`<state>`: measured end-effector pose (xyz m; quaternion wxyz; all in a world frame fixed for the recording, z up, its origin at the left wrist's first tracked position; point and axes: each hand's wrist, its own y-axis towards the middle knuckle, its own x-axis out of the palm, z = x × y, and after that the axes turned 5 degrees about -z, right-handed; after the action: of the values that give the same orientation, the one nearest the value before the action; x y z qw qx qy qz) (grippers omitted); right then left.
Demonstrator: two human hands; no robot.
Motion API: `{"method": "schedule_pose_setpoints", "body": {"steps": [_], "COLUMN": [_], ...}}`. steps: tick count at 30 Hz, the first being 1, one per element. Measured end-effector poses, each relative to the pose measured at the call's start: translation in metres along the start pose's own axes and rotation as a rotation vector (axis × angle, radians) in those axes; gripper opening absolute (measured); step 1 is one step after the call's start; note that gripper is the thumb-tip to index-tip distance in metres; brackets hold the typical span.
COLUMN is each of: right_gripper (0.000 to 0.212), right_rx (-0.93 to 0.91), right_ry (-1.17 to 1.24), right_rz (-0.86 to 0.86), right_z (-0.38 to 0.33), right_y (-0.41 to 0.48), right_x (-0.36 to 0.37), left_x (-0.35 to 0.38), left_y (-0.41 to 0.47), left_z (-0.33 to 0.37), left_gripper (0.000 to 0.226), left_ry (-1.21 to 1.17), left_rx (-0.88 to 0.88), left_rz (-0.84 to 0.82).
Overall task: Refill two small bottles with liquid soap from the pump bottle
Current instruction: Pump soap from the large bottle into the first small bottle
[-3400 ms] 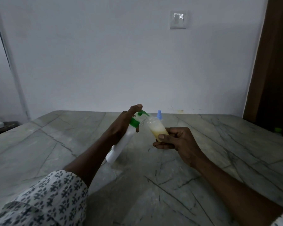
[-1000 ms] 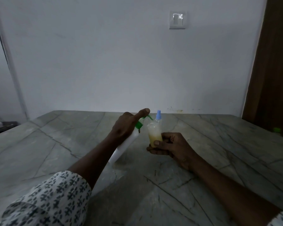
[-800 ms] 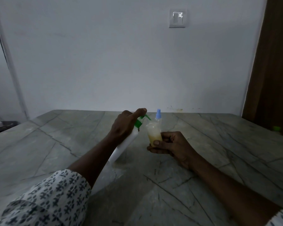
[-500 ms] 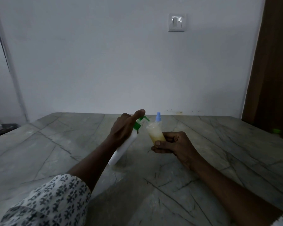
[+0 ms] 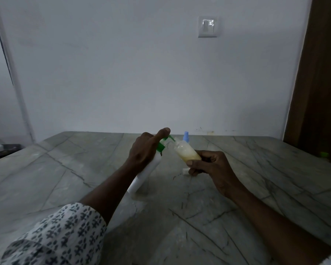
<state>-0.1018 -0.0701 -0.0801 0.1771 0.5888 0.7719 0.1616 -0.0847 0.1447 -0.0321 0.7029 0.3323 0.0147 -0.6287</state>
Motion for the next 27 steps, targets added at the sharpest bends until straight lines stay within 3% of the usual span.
{"method": "schedule_pose_setpoints", "body": {"steps": [6,12,17,21,27], "right_gripper": [0.037,0.035,0.023,0.018,0.029], "right_rx": [0.011,0.0,-0.01,-0.001,0.014], "right_ry": [-0.005,0.017,0.038,0.028,-0.007], "right_rz": [-0.021,0.012,0.004,-0.02,-0.04], "right_z": [0.003,0.0,-0.005,-0.007,-0.004], "right_y": [-0.001,-0.001,-0.003,-0.002,-0.002], "right_x": [0.004,0.007,0.01,0.007,0.006], "left_x": [0.002,-0.001,-0.006,-0.009,-0.006], "left_y": [0.002,0.003,0.0,-0.001,0.002], "left_z": [-0.004,-0.004,0.001,0.004,-0.002], "left_gripper": [0.079,0.097,0.063,0.058,0.057], "left_ry": [0.112,0.073,-0.048,-0.089,-0.083], "left_rx": [0.004,-0.016,0.002,-0.028,-0.02], "left_rz": [0.057,0.032,-0.075,-0.153,-0.084]}}
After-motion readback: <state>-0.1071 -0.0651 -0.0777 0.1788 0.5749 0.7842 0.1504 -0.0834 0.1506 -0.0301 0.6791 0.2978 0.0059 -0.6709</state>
